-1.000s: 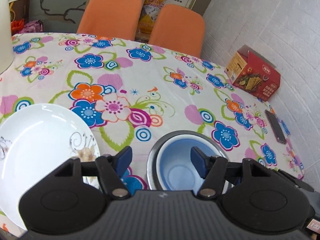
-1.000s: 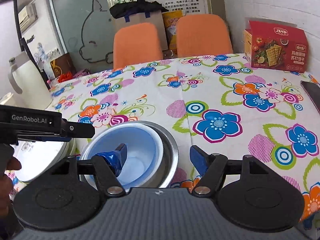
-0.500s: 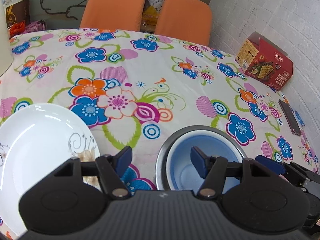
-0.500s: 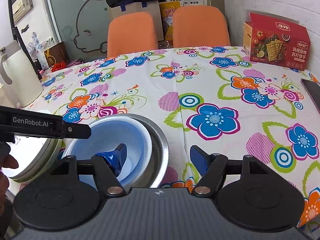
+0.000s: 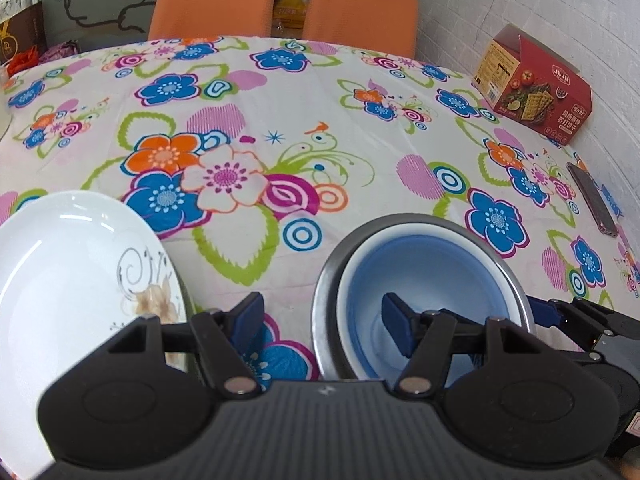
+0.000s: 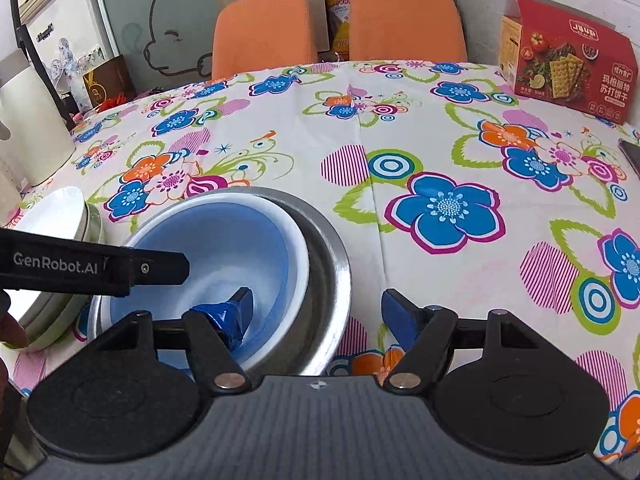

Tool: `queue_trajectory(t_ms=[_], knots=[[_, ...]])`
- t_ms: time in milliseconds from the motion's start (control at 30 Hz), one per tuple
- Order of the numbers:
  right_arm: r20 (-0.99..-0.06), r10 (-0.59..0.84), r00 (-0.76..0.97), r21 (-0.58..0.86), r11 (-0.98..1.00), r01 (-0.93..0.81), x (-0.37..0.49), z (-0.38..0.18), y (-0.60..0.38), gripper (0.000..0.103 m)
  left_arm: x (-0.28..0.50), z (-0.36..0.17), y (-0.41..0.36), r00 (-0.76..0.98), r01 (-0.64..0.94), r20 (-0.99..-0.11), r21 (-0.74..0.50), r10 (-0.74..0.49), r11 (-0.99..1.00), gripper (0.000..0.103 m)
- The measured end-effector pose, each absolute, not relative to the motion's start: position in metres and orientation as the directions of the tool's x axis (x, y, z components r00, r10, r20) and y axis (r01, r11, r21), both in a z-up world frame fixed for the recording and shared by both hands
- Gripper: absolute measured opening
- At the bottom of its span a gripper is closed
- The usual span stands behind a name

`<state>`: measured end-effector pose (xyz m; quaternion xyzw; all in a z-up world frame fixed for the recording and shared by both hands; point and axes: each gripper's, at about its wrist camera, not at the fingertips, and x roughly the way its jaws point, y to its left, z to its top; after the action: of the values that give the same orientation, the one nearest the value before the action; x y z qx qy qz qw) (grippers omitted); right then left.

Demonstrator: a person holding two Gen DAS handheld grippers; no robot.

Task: Organize plates and bowls
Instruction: 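Close the left tool on the steel bowl rim holding the nested bowls, then carry the nested bowl stack onto the plate stack and open the left tool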

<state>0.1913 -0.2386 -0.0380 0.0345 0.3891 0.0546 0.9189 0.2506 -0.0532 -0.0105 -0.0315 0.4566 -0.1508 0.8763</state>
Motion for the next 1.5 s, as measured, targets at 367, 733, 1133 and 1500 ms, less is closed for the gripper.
queue_trajectory(t_ms=[367, 733, 1133, 1500], knots=[[-0.673, 0.110, 0.731, 0.076, 0.994, -0.080, 0.183, -0.044, -0.234, 0.062, 0.243, -0.017, -0.060, 0.559, 0.341, -0.761, -0.151, -0.329, 0.928, 0.064], [-0.647, 0.123, 0.752, 0.085, 0.992, -0.089, 0.178, -0.047, -0.231, 0.067, 0.240, -0.022, -0.068, 0.594, 0.354, -0.752, -0.074, -0.285, 0.932, 0.061], [-0.697, 0.136, 0.704, 0.100, 0.991, -0.091, 0.179, -0.035, -0.215, 0.059, 0.248, -0.020, -0.067, 0.524, 0.308, -0.786, -0.185, -0.328, 0.933, 0.023], [-0.653, 0.104, 0.751, 0.090, 0.994, -0.059, 0.180, -0.014, -0.213, 0.063, 0.254, 0.001, -0.069, 0.551, 0.317, -0.756, -0.203, -0.354, 0.926, 0.023]])
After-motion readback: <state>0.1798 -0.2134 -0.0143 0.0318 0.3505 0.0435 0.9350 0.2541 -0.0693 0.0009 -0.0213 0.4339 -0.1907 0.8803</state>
